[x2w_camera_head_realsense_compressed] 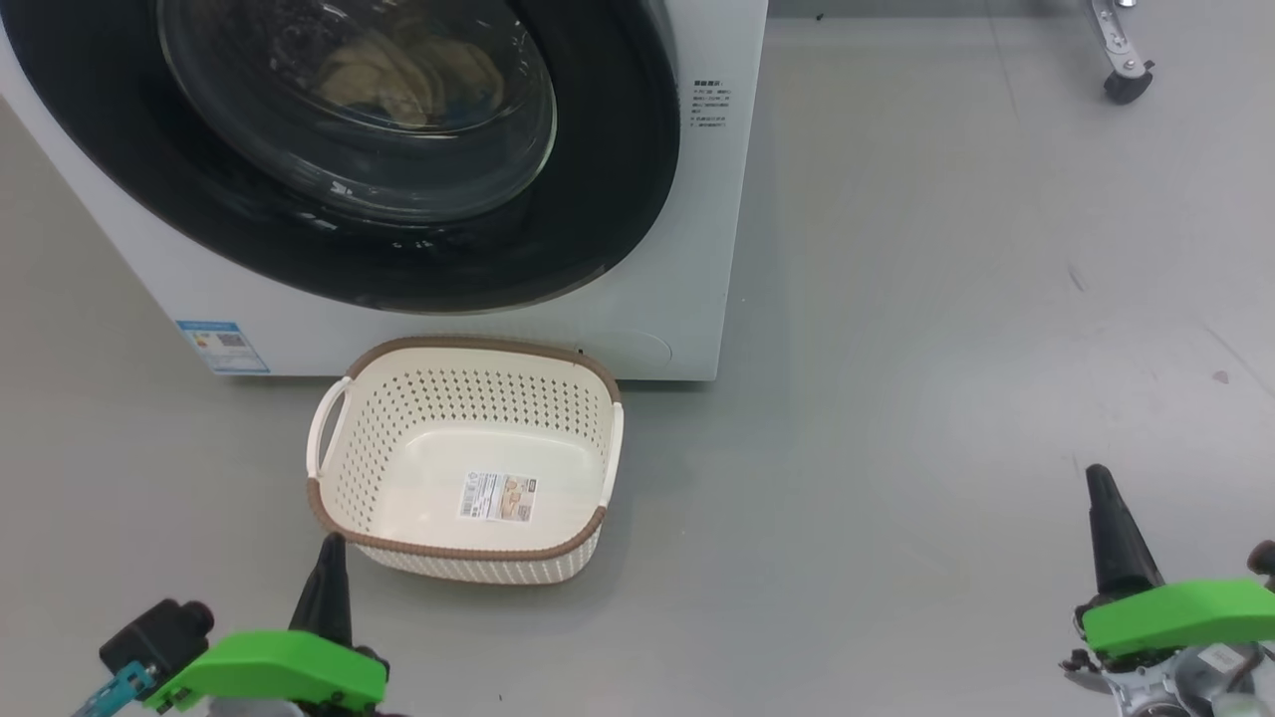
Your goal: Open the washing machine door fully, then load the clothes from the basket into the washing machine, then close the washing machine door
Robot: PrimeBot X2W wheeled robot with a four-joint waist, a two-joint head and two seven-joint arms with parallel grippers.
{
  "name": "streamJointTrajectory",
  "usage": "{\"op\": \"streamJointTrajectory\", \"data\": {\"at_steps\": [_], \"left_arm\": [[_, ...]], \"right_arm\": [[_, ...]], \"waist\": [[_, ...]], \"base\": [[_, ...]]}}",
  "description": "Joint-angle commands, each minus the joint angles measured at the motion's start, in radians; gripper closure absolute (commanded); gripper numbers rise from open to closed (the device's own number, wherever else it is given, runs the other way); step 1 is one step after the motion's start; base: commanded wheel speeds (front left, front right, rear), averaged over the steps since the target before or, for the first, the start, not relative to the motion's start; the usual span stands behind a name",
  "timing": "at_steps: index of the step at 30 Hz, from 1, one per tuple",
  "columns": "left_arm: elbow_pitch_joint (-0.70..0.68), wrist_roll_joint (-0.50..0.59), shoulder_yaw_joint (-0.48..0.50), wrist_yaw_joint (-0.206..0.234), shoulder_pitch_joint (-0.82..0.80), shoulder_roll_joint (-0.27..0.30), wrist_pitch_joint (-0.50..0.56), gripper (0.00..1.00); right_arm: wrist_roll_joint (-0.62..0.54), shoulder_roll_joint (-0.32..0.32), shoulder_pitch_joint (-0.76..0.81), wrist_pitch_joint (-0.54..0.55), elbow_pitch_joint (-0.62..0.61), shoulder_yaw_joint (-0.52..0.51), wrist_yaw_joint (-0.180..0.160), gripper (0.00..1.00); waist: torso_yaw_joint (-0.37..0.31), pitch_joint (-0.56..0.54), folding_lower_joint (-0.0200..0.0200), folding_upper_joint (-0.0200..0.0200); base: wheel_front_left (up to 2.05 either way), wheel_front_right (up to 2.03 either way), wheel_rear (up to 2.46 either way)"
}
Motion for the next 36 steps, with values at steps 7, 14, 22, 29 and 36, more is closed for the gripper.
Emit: {"op": "streamJointTrajectory", "data": {"at_steps": [7,14,22,29,36], "left_arm": [[-0.021,-0.090,0.049,-0.020,-0.040,0.003,0.021,1.00],[-0.016,-0.168,0.071,-0.037,-0.041,0.000,0.040,1.00],[-0.010,-0.258,0.098,-0.055,-0.042,-0.005,0.062,1.00],[-0.005,-0.336,0.121,-0.072,-0.043,-0.009,0.081,1.00],[0.001,-0.425,0.148,-0.090,-0.044,-0.014,0.104,1.00]], "right_arm": [[0.097,-0.027,-0.067,0.016,-0.015,0.011,0.000,1.00],[0.179,-0.028,-0.078,0.032,0.000,0.013,0.000,1.00],[0.272,-0.030,-0.090,0.050,0.016,0.015,0.000,1.00],[0.354,-0.031,-0.101,0.066,0.030,0.016,0.000,1.00],[0.447,-0.032,-0.113,0.084,0.047,0.017,0.000,1.00]], "waist": [[0.000,-0.007,0.0000,0.0000],[0.001,-0.014,0.0000,0.0000],[0.001,-0.022,0.0000,0.0000],[0.001,-0.029,0.0000,0.0000],[0.002,-0.037,0.0000,0.0000]], "base": [[0.00,0.00,0.00],[0.00,0.00,0.00],[0.00,0.00,0.00],[0.00,0.00,0.00],[0.00,0.00,0.00]]}}
